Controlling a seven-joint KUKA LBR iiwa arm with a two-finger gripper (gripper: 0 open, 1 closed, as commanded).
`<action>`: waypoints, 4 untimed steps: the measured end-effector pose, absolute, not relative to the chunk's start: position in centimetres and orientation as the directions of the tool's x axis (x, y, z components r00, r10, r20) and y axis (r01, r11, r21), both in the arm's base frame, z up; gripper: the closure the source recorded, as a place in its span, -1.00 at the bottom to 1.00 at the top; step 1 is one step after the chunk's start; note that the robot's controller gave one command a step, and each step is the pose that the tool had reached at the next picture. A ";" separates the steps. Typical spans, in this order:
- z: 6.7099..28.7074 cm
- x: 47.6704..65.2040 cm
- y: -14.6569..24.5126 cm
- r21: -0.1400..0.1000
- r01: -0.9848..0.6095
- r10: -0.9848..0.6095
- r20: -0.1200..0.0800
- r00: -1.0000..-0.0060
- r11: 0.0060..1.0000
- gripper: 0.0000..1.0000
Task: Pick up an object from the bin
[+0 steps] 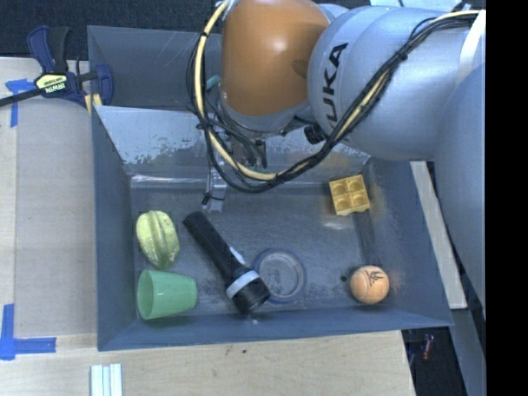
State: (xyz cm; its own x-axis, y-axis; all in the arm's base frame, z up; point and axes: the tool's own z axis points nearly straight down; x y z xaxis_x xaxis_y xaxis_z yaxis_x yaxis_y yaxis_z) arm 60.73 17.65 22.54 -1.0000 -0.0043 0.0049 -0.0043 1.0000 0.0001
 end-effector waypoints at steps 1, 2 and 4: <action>23.1 60.9 17.5 0.001 0.001 0.001 -0.004 -1.000 1.000 -1.00; 8.4 59.7 23.4 0.002 -0.093 -0.093 -0.007 -0.996 0.996 -1.00; 10.0 56.4 14.4 0.005 0.039 0.039 -0.001 -0.999 0.999 -1.00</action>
Offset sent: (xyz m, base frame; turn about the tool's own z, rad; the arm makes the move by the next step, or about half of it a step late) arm -0.0134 0.0623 -0.1554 -0.0922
